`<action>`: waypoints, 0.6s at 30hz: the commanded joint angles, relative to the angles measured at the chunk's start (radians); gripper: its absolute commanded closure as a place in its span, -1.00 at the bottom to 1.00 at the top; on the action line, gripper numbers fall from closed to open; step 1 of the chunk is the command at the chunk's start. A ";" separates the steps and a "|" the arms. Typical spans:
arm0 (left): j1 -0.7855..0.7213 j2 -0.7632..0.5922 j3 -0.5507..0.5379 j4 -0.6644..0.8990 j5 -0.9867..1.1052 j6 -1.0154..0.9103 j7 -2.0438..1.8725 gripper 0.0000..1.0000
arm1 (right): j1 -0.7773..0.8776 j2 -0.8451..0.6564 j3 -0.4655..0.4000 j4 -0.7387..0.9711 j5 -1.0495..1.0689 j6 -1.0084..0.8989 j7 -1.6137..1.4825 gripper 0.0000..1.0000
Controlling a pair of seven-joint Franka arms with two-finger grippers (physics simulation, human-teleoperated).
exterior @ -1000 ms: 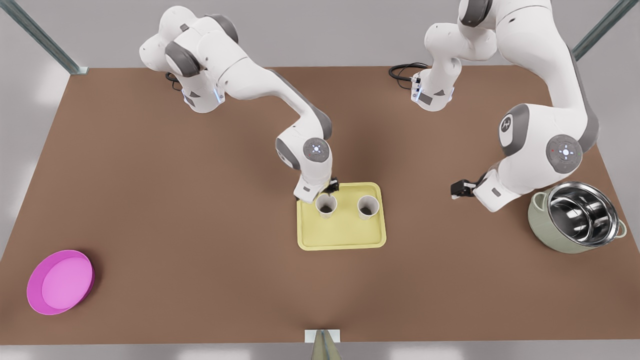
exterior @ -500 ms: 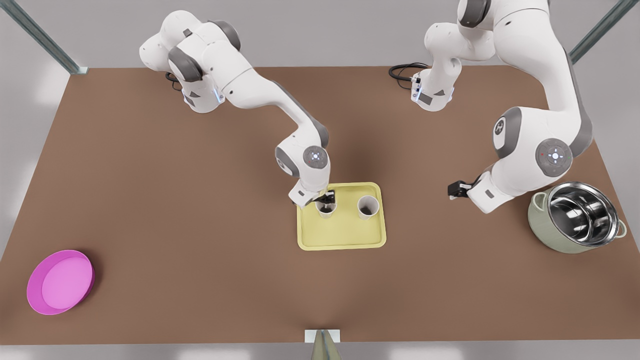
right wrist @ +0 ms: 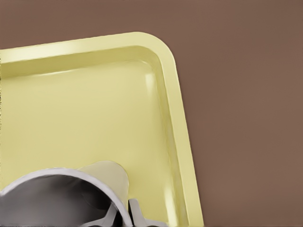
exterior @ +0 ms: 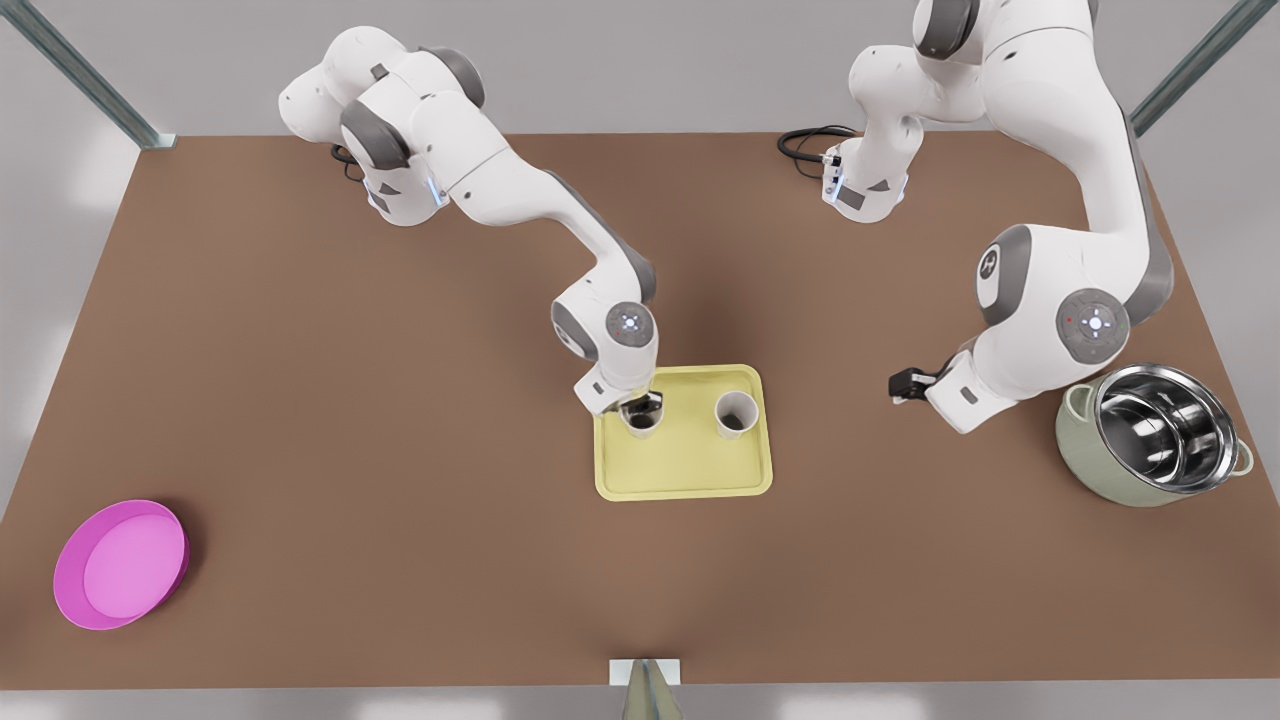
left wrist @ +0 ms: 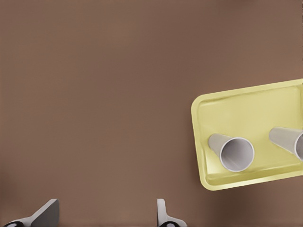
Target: Use the left arm to pick up the white IKEA cup from the tray and place it on the middle-left position; use the right arm to pick up the white IKEA cup from the tray and place it on the middle-right position
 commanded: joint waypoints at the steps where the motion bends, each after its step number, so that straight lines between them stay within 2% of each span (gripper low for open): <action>1: -0.002 -0.001 0.000 0.000 0.000 0.001 -0.014 -1.00 | -0.005 -0.001 0.002 0.011 0.038 0.014 0.140 0.56; 7: -0.002 0.003 0.000 -0.006 0.000 0.015 -0.012 -1.00 | -0.069 -0.046 0.000 0.048 0.141 0.014 0.123 0.63; 9: -0.059 0.020 0.000 -0.004 0.002 0.049 -0.081 -1.00 | -0.117 -0.093 0.003 0.048 0.147 0.000 0.028 0.63; 12: -0.151 0.038 0.000 -0.004 -0.001 0.058 -0.155 -1.00 | -0.252 -0.139 0.002 0.043 0.141 -0.143 -0.349 0.62; 15: -0.243 0.063 0.000 -0.001 -0.006 0.092 -0.331 -1.00 | -0.434 -0.141 -0.001 0.040 0.140 -0.169 -0.774 0.62; 16: -0.315 0.094 0.000 -0.010 0.000 0.128 -0.454 -1.00 | -0.500 -0.139 -0.001 0.040 0.138 -0.169 -0.938 0.62; 18: -0.358 0.087 -0.001 -0.119 -0.036 0.254 -0.529 -1.00 | -0.580 -0.132 -0.001 0.040 0.138 -0.167 -1.089 0.62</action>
